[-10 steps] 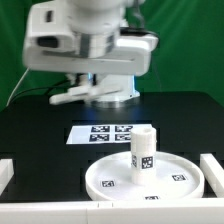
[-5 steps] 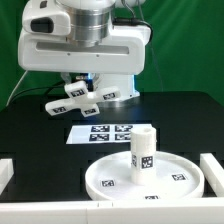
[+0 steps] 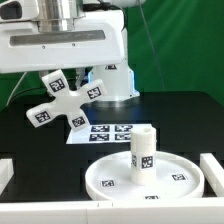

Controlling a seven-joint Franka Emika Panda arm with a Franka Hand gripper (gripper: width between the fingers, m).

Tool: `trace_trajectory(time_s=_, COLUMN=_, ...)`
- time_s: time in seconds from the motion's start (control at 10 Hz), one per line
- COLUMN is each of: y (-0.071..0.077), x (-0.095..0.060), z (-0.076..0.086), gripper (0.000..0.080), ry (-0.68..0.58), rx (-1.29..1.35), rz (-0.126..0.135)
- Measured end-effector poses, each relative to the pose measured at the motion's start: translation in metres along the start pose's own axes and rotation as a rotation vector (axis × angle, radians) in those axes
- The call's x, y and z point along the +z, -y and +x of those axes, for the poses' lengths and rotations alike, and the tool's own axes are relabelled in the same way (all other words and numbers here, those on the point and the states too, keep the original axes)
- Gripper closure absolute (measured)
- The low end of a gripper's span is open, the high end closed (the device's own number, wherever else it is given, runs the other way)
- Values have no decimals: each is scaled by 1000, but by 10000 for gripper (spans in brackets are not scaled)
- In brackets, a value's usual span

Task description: Assemble round table

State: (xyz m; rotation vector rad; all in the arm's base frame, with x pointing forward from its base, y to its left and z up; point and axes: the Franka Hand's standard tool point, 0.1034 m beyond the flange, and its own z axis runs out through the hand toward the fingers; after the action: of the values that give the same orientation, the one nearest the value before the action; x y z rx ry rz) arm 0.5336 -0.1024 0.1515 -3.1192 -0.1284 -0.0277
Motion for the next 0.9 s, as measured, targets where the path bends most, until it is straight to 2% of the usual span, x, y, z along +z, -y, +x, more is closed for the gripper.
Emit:
trace_trajectory(time_s=0.2, y=-9, x=2, z=1, gripper=580, ry=-115, rx=-9, rz=-33)
trace_trajectory(time_s=0.3, y=-14, x=10, z=-1, gripper=580, ry=-79, rx=-17, rz=-8)
trace_trajectory(time_s=0.5, y=-20, x=22, z=19, gripper=580, ry=-83, rx=-17, rz=-29)
trace_trajectory(time_s=0.6, y=-25, x=27, z=32, gripper=580, ry=-137, rx=-32, rz=-71)
trace_trajectory(time_s=0.7, y=-28, x=26, z=42, gripper=580, ry=-230, rx=-66, rz=-131)
trace_trajectory(time_s=0.8, y=-23, x=31, z=34, gripper=580, ry=-197, rx=-59, rz=-107)
trace_trajectory(time_s=0.9, y=-24, x=31, z=34, gripper=580, ry=-195, rx=-58, rz=-106)
